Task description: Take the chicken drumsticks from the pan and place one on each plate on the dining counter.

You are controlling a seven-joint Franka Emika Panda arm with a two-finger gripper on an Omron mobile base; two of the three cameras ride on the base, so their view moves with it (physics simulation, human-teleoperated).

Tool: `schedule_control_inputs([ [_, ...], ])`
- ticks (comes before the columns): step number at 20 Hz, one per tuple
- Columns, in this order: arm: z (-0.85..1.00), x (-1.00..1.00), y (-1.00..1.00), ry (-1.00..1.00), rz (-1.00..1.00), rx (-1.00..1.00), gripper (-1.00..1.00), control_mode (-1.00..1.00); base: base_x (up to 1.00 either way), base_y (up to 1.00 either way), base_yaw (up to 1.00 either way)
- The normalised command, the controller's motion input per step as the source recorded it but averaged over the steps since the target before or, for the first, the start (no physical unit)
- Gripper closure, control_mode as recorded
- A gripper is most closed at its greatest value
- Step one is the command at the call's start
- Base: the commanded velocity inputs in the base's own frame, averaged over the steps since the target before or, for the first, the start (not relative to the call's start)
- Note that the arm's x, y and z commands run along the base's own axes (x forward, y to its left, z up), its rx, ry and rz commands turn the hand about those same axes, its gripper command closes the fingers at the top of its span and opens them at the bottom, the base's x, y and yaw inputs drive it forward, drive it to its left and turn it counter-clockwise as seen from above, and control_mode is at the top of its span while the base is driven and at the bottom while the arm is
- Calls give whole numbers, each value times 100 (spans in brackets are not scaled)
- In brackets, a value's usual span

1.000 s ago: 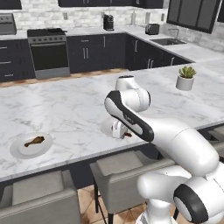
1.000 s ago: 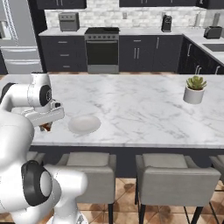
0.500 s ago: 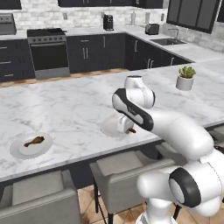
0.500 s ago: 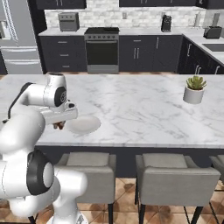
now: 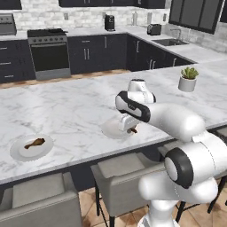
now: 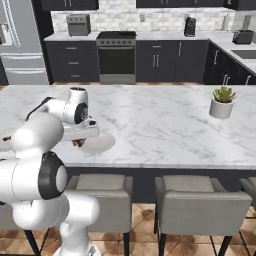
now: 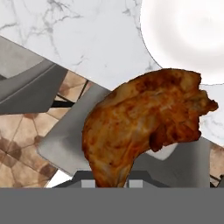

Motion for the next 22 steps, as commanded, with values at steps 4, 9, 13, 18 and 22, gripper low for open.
schedule_control_inputs([
  [4, -15, 39, 0, 2, -14, 0, 100, -100, 0, 0, 0],
  [9, -3, 40, 1, 3, -17, -1, 100, -100, 0, 0, 0],
  [13, -6, 30, 0, 0, -18, -3, 100, -100, 0, 0, 0],
  [18, -29, 24, 1, -3, -21, -12, 100, -100, 0, 0, 0],
  [22, -38, 28, 3, -7, -25, -18, 100, -100, 0, 0, 0],
])
